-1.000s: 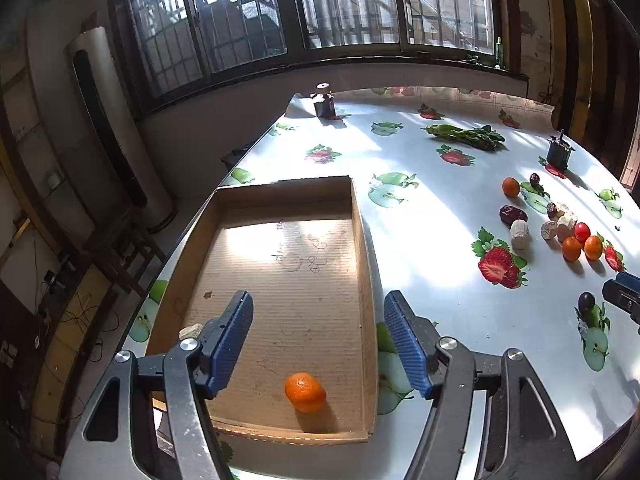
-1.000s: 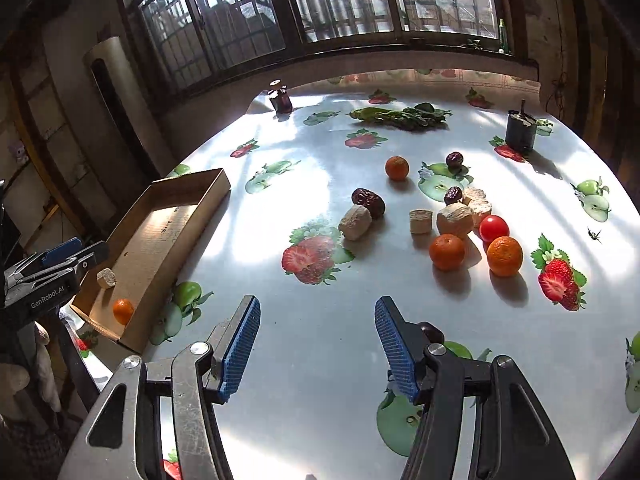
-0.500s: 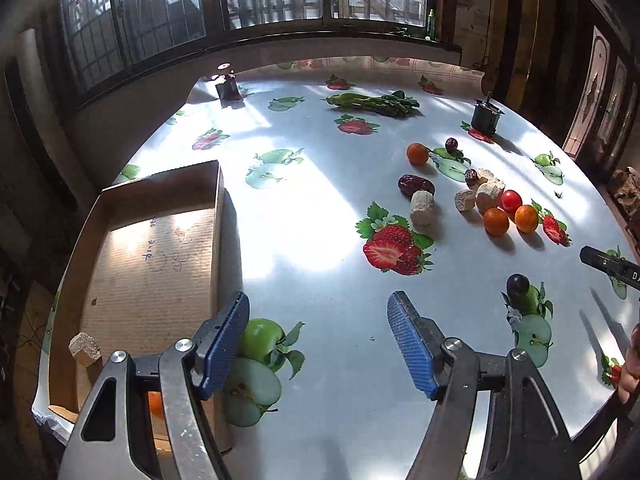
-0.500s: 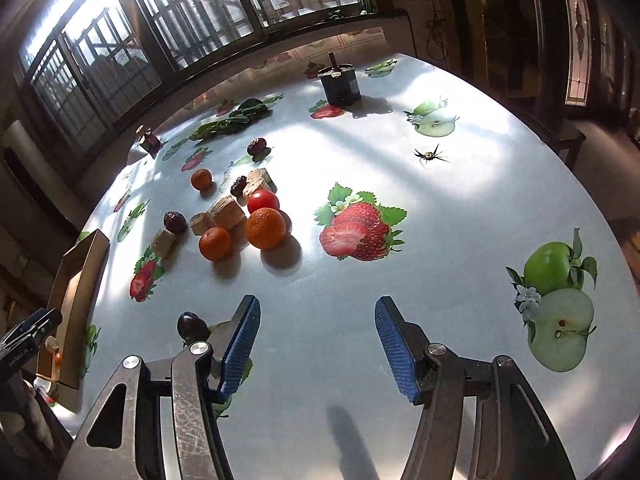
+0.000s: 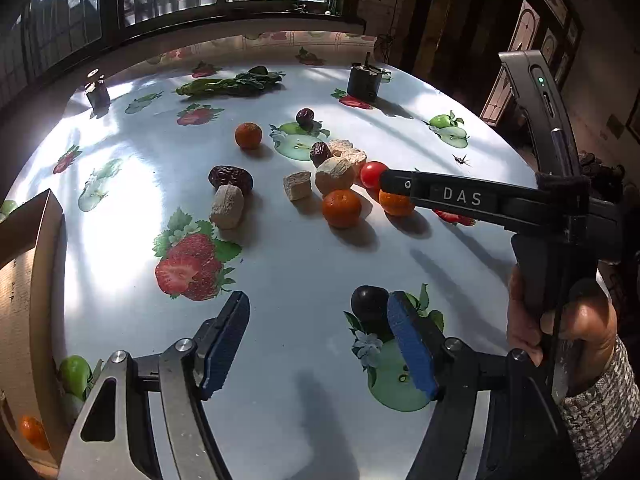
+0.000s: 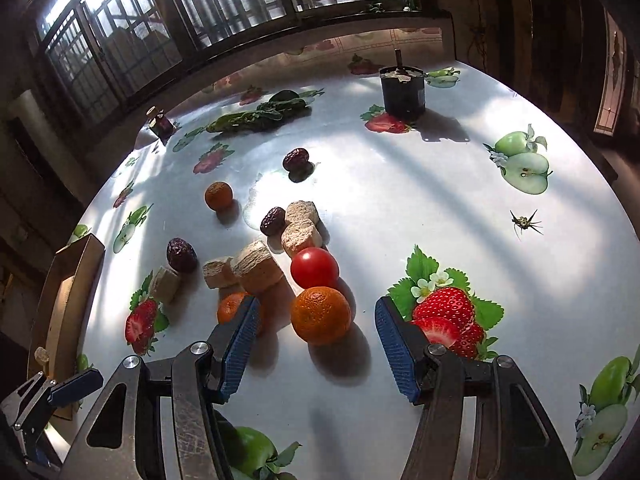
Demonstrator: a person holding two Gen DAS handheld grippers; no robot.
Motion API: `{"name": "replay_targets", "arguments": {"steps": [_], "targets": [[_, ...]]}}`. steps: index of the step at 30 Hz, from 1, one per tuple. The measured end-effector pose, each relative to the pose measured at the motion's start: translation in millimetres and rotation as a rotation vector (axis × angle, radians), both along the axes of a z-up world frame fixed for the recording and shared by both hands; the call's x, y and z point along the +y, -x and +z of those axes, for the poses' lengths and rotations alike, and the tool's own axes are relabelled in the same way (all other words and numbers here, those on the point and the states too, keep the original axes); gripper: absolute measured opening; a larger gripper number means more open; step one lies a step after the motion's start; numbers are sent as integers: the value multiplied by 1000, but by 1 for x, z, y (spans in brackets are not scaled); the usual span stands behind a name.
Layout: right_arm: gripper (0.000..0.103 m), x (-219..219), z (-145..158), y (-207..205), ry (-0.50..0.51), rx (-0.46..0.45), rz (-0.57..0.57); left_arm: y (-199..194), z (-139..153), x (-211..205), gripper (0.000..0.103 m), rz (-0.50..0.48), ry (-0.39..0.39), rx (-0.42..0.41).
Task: Organize fruits
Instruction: 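Withdraw both open tools from the box back over the table, then grasp a dark plum with the left tool while the right tool grasps a tangerine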
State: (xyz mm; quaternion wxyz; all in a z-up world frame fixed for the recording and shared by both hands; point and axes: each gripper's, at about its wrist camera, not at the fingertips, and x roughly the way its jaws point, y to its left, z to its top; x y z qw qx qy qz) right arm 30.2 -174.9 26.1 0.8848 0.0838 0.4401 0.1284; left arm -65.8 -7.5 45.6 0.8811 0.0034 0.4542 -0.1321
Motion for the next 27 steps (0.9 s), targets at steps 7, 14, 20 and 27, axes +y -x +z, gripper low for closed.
{"name": "replay_targets", "arguments": {"steps": [7, 14, 20, 27], "targets": [[61, 2, -8, -4, 1, -15, 18, -17, -25, -21, 70, -35, 20, 53], [49, 4, -19, -11, 24, 23, 25, -18, -33, -33, 64, -77, 12, 41], [48, 5, -19, -9, 39, 18, 24, -15, -34, -40, 38, -68, -56, -3], [37, 13, -19, -6, 54, 0, 37, -14, -32, -37, 23, -71, -13, 8]]}}
